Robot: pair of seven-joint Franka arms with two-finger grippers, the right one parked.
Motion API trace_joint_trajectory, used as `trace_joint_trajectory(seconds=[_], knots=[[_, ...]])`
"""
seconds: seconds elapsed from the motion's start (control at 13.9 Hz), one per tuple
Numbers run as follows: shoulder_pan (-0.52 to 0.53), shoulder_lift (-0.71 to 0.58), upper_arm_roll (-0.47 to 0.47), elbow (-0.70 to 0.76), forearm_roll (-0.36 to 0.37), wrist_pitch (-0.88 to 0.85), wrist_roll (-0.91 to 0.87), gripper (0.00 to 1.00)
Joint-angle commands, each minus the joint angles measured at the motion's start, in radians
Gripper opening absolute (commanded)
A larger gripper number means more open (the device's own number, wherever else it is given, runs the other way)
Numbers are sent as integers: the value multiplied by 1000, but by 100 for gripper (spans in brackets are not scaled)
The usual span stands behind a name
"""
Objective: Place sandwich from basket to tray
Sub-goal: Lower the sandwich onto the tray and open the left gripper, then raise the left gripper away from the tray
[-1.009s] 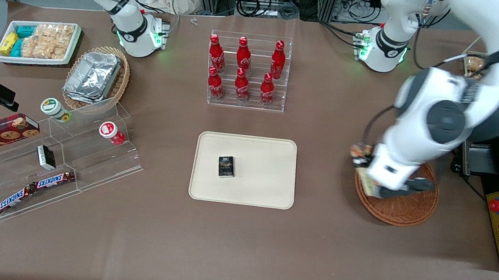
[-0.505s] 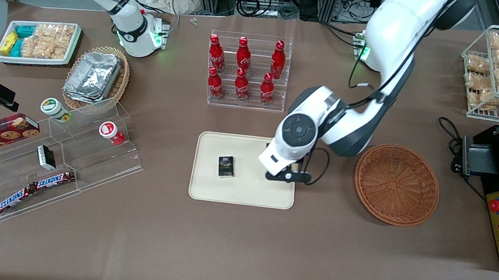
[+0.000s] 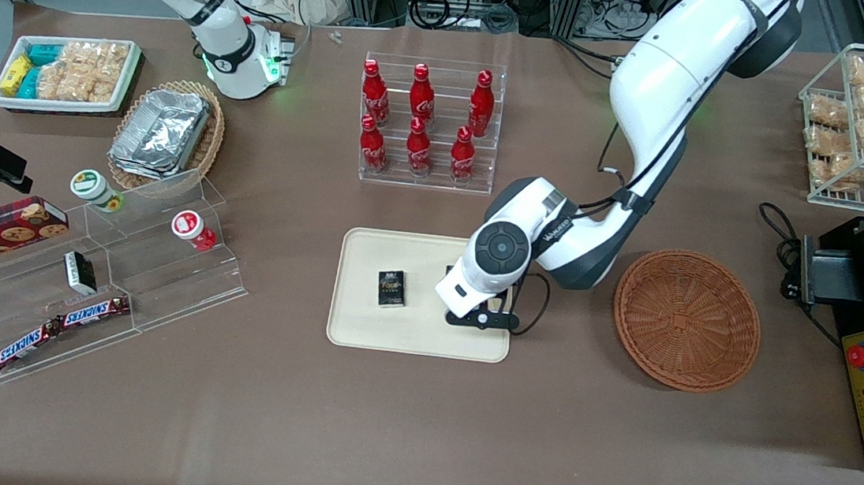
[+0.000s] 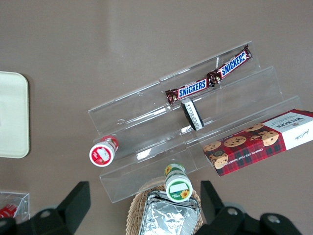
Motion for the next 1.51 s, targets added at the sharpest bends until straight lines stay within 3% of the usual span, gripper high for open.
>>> trace_joint_trajectory(seconds=[0.0,0.07,0.14,0.65,0.79,1.15,1.44], knots=[[-13,26,8,28,16,12,-3,76],[-12,32,10,25,18,12,0,96],[-12,32,10,25,18,12,0,100],[0,-66,10,16,53,-57,-16,100],[14,-173,11,-68,53,-68,-15,100],[117,-584,10,-417,50,-101,45,100],[229,-707,10,-417,35,-248,198,100]])
